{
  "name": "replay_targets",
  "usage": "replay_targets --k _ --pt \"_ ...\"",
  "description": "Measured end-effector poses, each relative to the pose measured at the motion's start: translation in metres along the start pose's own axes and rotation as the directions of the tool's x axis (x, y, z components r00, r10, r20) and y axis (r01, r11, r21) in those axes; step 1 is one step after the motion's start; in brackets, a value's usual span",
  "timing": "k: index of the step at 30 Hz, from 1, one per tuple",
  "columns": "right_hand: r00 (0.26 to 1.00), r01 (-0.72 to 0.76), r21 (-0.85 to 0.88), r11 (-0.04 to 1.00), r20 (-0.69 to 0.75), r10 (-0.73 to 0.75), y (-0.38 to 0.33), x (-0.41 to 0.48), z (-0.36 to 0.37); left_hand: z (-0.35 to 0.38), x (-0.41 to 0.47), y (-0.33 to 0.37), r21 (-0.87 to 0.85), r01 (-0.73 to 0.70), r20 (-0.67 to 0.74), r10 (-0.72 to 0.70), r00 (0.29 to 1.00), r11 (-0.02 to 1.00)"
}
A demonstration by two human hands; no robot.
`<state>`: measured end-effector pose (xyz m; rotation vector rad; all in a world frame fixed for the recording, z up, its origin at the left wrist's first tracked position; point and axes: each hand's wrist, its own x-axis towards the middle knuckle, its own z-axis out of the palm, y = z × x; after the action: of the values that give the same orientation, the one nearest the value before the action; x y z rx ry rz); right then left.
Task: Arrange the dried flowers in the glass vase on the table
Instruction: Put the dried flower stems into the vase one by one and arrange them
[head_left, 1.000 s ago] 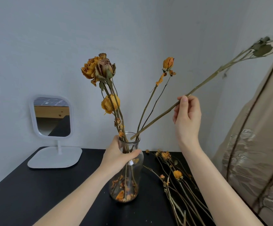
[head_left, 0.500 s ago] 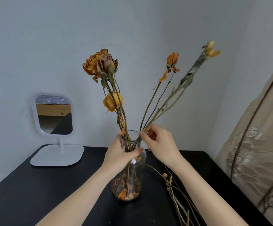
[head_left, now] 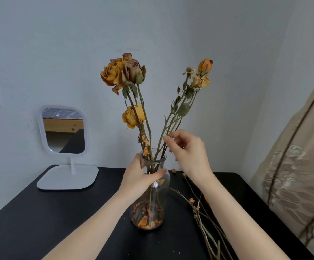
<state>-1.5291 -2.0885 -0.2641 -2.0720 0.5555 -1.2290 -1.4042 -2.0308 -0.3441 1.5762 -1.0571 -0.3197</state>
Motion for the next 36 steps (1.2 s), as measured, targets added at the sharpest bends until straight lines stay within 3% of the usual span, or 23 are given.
replay_targets --k 15,27,32,36 --pt "0.999 0.026 0.023 0.999 0.023 -0.026 -0.002 -0.005 0.002 -0.013 0.005 0.000 -0.082 0.015 0.149 -0.002 0.989 0.997" --pt "0.998 -0.012 0.089 0.996 0.069 0.006 0.001 -0.012 -0.009 -0.015 -0.005 0.006 -0.050 0.001 0.126 0.006 0.992 0.999" --pt "0.992 -0.108 0.073 0.991 0.076 0.103 0.022 -0.026 -0.032 -0.015 -0.037 -0.001 -0.028 0.050 -0.067 -0.052 0.996 0.998" --pt "0.971 -0.232 -0.016 0.973 0.051 0.232 0.051 -0.040 -0.057 -0.004 -0.082 -0.006 -0.103 0.128 -0.268 -0.151 0.952 0.986"
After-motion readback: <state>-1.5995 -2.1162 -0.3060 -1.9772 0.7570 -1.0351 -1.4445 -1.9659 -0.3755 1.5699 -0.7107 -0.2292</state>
